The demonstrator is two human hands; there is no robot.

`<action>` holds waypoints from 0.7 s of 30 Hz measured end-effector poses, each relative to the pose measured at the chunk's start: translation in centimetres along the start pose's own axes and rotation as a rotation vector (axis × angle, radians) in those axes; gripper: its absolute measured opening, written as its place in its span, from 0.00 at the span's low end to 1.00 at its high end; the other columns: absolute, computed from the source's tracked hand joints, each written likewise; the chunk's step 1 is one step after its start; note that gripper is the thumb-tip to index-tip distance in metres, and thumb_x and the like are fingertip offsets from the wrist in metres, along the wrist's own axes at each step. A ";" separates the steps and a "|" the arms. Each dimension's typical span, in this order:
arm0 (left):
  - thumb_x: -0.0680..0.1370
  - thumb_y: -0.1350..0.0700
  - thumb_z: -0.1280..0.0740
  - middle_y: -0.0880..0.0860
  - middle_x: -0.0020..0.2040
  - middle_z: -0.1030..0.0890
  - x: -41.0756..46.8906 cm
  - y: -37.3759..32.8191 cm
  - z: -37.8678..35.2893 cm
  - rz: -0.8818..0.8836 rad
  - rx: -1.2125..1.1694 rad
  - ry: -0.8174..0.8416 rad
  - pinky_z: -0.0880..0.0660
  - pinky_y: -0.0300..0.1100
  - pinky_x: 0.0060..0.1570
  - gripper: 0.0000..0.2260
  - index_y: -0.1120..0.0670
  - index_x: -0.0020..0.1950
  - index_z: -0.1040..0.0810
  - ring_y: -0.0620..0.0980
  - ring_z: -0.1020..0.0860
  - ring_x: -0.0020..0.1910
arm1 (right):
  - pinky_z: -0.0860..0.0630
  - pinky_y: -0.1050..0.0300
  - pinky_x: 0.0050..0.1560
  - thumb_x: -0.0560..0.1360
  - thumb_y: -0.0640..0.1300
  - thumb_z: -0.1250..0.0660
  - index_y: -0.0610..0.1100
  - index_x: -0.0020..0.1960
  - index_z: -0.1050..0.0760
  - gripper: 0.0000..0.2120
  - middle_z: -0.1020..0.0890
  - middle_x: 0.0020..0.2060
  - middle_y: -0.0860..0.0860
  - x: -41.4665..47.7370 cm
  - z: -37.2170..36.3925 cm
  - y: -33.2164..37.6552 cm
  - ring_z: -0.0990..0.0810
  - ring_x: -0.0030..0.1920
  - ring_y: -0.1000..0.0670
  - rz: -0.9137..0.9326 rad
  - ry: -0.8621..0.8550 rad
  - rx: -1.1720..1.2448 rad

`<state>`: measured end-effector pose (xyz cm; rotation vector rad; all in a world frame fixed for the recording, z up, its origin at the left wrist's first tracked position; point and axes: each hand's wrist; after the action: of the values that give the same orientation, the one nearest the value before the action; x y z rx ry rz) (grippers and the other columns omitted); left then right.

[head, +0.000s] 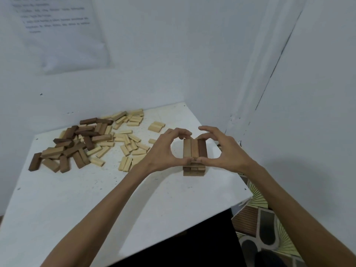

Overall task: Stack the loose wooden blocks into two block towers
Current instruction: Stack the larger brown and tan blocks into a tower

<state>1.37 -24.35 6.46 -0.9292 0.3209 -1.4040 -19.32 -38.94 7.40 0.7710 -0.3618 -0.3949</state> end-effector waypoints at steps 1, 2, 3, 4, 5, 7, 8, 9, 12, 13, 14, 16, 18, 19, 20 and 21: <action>0.67 0.46 0.19 0.39 0.61 0.21 0.0 0.0 -0.1 0.003 0.004 0.002 0.27 0.51 0.64 0.31 0.46 0.67 0.25 0.46 0.24 0.63 | 0.29 0.41 0.70 0.70 0.57 0.19 0.64 0.76 0.37 0.41 0.21 0.63 0.67 0.0 0.0 -0.1 0.26 0.68 0.61 -0.003 0.001 -0.005; 0.67 0.44 0.20 0.38 0.61 0.21 0.1 0.0 -0.2 0.006 0.005 0.004 0.27 0.50 0.64 0.31 0.46 0.67 0.25 0.45 0.25 0.63 | 0.29 0.40 0.70 0.70 0.57 0.20 0.64 0.76 0.37 0.41 0.21 0.63 0.67 -0.1 0.0 -0.2 0.26 0.68 0.60 -0.007 0.001 -0.005; 0.67 0.43 0.21 0.37 0.61 0.21 0.1 0.0 -0.2 0.010 0.004 0.006 0.27 0.50 0.64 0.31 0.45 0.67 0.25 0.45 0.25 0.63 | 0.29 0.39 0.70 0.70 0.58 0.20 0.64 0.76 0.38 0.40 0.22 0.64 0.67 -0.1 0.0 -0.3 0.26 0.69 0.59 -0.011 0.000 0.000; 0.67 0.42 0.21 0.37 0.61 0.21 0.1 0.0 -0.2 0.012 0.004 0.008 0.27 0.50 0.65 0.31 0.45 0.67 0.25 0.46 0.25 0.64 | 0.30 0.39 0.70 0.70 0.57 0.20 0.65 0.76 0.38 0.40 0.22 0.64 0.67 -0.1 -0.1 -0.4 0.26 0.69 0.59 -0.012 0.000 0.006; 0.67 0.42 0.21 0.37 0.61 0.21 0.1 0.0 -0.3 0.012 0.005 0.009 0.27 0.51 0.65 0.31 0.45 0.67 0.25 0.46 0.25 0.64 | 0.30 0.39 0.71 0.70 0.57 0.20 0.64 0.76 0.37 0.40 0.21 0.64 0.67 -0.2 -0.1 -0.4 0.26 0.69 0.59 -0.011 -0.001 0.011; 0.67 0.41 0.22 0.38 0.62 0.21 0.0 0.1 -0.3 0.014 0.005 0.009 0.27 0.52 0.65 0.31 0.45 0.68 0.25 0.46 0.25 0.64 | 0.30 0.39 0.70 0.70 0.57 0.20 0.64 0.76 0.37 0.40 0.21 0.64 0.66 -0.1 -0.2 -0.6 0.27 0.70 0.58 -0.009 -0.001 0.014; 0.67 0.40 0.22 0.38 0.62 0.21 0.0 0.1 -0.3 0.018 0.004 0.008 0.27 0.52 0.65 0.31 0.45 0.68 0.25 0.45 0.25 0.64 | 0.30 0.38 0.70 0.70 0.58 0.20 0.64 0.76 0.37 0.40 0.21 0.64 0.66 -0.1 -0.2 -0.6 0.27 0.70 0.57 -0.010 0.001 0.010; 0.67 0.40 0.22 0.38 0.62 0.21 -0.1 0.2 -0.3 0.026 0.001 0.007 0.27 0.53 0.65 0.32 0.45 0.68 0.26 0.45 0.25 0.64 | 0.30 0.38 0.70 0.70 0.58 0.20 0.64 0.76 0.37 0.40 0.21 0.64 0.66 -0.1 -0.3 -0.6 0.27 0.70 0.57 -0.009 0.002 0.005; 0.68 0.40 0.22 0.38 0.63 0.21 -0.1 0.3 -0.4 0.036 0.001 0.009 0.27 0.54 0.65 0.31 0.45 0.68 0.26 0.45 0.25 0.65 | 0.31 0.38 0.71 0.70 0.59 0.20 0.64 0.76 0.37 0.40 0.21 0.64 0.66 -0.1 -0.4 -0.7 0.27 0.71 0.57 -0.004 -0.001 0.002; 0.68 0.40 0.22 0.38 0.63 0.21 -0.1 0.3 -0.4 0.037 0.003 0.011 0.27 0.55 0.65 0.31 0.45 0.68 0.26 0.46 0.25 0.65 | 0.31 0.38 0.72 0.70 0.59 0.20 0.64 0.75 0.37 0.40 0.21 0.64 0.66 -0.1 -0.4 -0.8 0.27 0.70 0.57 -0.005 0.000 0.003; 0.67 0.40 0.22 0.38 0.63 0.21 -0.1 0.4 -0.4 0.037 0.002 0.011 0.27 0.55 0.66 0.31 0.45 0.68 0.26 0.46 0.25 0.65 | 0.31 0.39 0.72 0.70 0.59 0.20 0.64 0.76 0.37 0.40 0.21 0.64 0.66 -0.1 -0.4 -0.8 0.27 0.70 0.57 -0.005 0.002 0.004; 0.68 0.41 0.21 0.38 0.63 0.21 -0.1 0.5 -0.4 0.037 0.001 0.008 0.27 0.56 0.66 0.31 0.44 0.68 0.26 0.47 0.25 0.65 | 0.31 0.42 0.72 0.70 0.58 0.20 0.63 0.76 0.37 0.40 0.21 0.63 0.66 0.0 -0.4 -0.7 0.26 0.69 0.58 0.000 0.006 0.004; 0.68 0.41 0.21 0.39 0.63 0.21 -0.1 0.6 -0.4 0.041 0.000 0.009 0.27 0.55 0.66 0.31 0.44 0.68 0.26 0.47 0.25 0.66 | 0.30 0.48 0.71 0.71 0.55 0.20 0.60 0.76 0.36 0.39 0.20 0.63 0.65 0.0 -0.4 -0.7 0.25 0.68 0.59 0.007 0.011 0.009; 0.68 0.41 0.21 0.39 0.63 0.21 -0.1 0.7 -0.5 0.043 -0.004 0.011 0.27 0.55 0.66 0.31 0.44 0.68 0.26 0.47 0.25 0.66 | 0.30 0.52 0.70 0.71 0.54 0.20 0.59 0.76 0.35 0.39 0.20 0.63 0.64 0.0 -0.4 -0.7 0.25 0.67 0.59 0.008 0.014 0.016; 0.68 0.42 0.21 0.39 0.63 0.21 -0.1 0.8 -0.5 0.044 -0.010 0.014 0.27 0.53 0.66 0.31 0.44 0.68 0.26 0.47 0.25 0.66 | 0.30 0.55 0.69 0.71 0.53 0.19 0.57 0.76 0.35 0.39 0.20 0.62 0.64 0.0 -0.4 -0.7 0.25 0.66 0.60 0.007 0.016 0.024; 0.68 0.44 0.20 0.39 0.63 0.21 -0.1 0.9 -0.6 0.046 -0.017 0.018 0.28 0.50 0.66 0.31 0.45 0.68 0.26 0.47 0.25 0.65 | 0.30 0.57 0.68 0.71 0.52 0.19 0.57 0.76 0.35 0.39 0.20 0.63 0.64 0.0 -0.4 -0.8 0.25 0.66 0.60 0.006 0.019 0.030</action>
<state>1.59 -24.61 5.41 -0.9183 0.3663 -1.3697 -19.25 -39.19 6.57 0.8026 -0.3526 -0.3763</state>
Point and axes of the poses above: each hand's wrist, its own x-axis towards the middle knuckle, its own z-axis out of the back of the hand, y = z × x
